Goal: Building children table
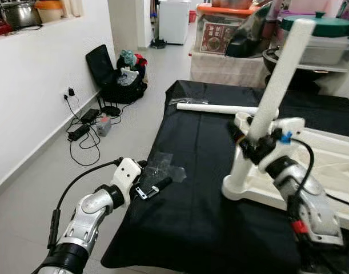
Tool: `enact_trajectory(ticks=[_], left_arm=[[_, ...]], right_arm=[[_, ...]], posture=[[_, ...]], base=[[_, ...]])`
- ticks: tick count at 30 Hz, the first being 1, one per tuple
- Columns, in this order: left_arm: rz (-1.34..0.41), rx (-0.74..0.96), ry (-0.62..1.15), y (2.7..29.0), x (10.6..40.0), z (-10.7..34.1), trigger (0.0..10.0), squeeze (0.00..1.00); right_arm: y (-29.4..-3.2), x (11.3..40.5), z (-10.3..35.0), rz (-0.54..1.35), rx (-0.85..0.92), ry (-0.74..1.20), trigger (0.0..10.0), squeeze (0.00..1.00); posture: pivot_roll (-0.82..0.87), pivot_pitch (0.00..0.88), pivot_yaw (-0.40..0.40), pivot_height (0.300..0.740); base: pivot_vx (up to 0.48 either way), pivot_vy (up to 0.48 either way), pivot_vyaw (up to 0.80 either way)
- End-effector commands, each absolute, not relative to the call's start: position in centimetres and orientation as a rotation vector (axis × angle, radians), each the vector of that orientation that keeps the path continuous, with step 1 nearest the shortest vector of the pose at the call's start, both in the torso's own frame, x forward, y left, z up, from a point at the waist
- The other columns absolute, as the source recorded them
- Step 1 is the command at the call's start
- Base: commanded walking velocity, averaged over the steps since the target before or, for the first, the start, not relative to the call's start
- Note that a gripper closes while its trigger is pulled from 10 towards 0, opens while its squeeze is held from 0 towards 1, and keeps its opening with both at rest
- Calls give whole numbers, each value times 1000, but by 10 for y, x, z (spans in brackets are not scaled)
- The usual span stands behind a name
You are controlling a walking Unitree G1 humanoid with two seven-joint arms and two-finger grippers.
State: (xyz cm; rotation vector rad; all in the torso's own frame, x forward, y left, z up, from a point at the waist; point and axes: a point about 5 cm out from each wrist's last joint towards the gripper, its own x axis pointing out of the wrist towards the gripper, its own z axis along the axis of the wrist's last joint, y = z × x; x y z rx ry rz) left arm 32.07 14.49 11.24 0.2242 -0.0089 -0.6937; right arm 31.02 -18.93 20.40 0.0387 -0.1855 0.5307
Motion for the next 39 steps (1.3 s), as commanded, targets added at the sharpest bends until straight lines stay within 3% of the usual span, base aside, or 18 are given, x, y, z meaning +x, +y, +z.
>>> enact_trajectory(ticks=[1, 5, 6, 11, 12, 13, 15, 18, 21, 28, 29, 32, 33, 34, 35, 37, 38, 39], left_arm=[[-693, 228, -4, 146, 320, 112, 10000, 0], [-693, 228, -4, 146, 320, 112, 10000, 0], [-695, 224, -4, 144, 320, 111, 10000, 0], [-699, 222, -3, 143, 318, 110, 10000, 0], [-696, 225, -1, 145, 319, 110, 10000, 0], [-696, 225, -1, 145, 319, 110, 10000, 0], [-693, 227, 0, 146, 319, 110, 10000, 0], [-693, 227, 0, 146, 319, 110, 10000, 0], [-695, 224, 0, 144, 319, 110, 10000, 0], [-701, 217, 2, 142, 316, 108, 10000, 0], [-701, 216, 4, 142, 316, 107, 10000, 0], [-701, 216, 4, 142, 316, 107, 10000, 0], [-701, 217, 6, 143, 317, 107, 10000, 0], [-701, 217, 6, 143, 317, 107, 10000, 0], [-703, 217, 4, 142, 317, 108, 10000, 0], [-703, 217, 4, 142, 317, 108, 10000, 0], [-704, 215, 1, 141, 318, 109, 10000, 0], [-703, 216, 1, 142, 318, 109, 10000, 0]], right_arm=[[-173, 306, 197, 649, 44, -169, 6353, 0], [-171, 305, 195, 656, 45, -168, 6353, 0], [-179, 313, 187, 535, 39, -138, 0, 0], [-196, 328, 173, 326, 10, -90, 0, 0], [-241, 339, 155, -194, -17, 38, 0, 0], [-241, 339, 155, -194, -17, 38, 0, 0], [-283, 325, 139, -660, -18, 158, 0, 0], [-283, 325, 139, -660, -18, 158, 0, 0], [-304, 297, 128, -900, -3, 198, 0, 0], [-301, 276, 130, -1007, -28, 178, 0, 0], [-293, 276, 128, -987, -20, 202, 3412, 0], [-293, 276, 128, -987, -20, 202, 3412, 0], [-277, 288, 123, -883, 18, 216, 10000, 1000], [-277, 288, 123, -883, 18, 216, 10000, 1000], [-258, 307, 130, -679, 65, 176, 10000, 1000], [-258, 307, 130, -679, 65, 176, 10000, 1000], [-240, 324, 145, -420, 113, 85, 10000, 0], [-223, 333, 166, -130, 134, -30, 10000, 0]], posture=[[-29, 0, -58, 740], [-29, 0, -58, 740], [-26, 0, -58, 740], [-27, 0, -55, 740], [-30, 0, -55, 740], [-30, 0, -55, 740], [-36, 0, -53, 740], [-36, 0, -53, 740], [-40, 0, -53, 740], [-44, 0, -53, 740], [-45, 0, -52, 740], [-45, 0, -52, 740], [-50, 0, -48, 740], [-50, 0, -48, 740], [-47, 0, -49, 740], [-47, 0, -49, 740], [-47, 0, -49, 740], [-43, 0, -49, 740]], base=[[0, 0, 0], [0, 0, 0], [0, 0, 0], [0, 0, 0], [0, 0, 0], [0, 0, 0], [0, 0, 0], [0, 0, 0], [0, 0, 0], [0, 0, 0], [0, 0, 0], [0, 0, 0], [0, 0, 0], [0, 0, 0], [0, 0, 0], [0, 0, 0], [0, 0, 0], [0, 0, 0]])
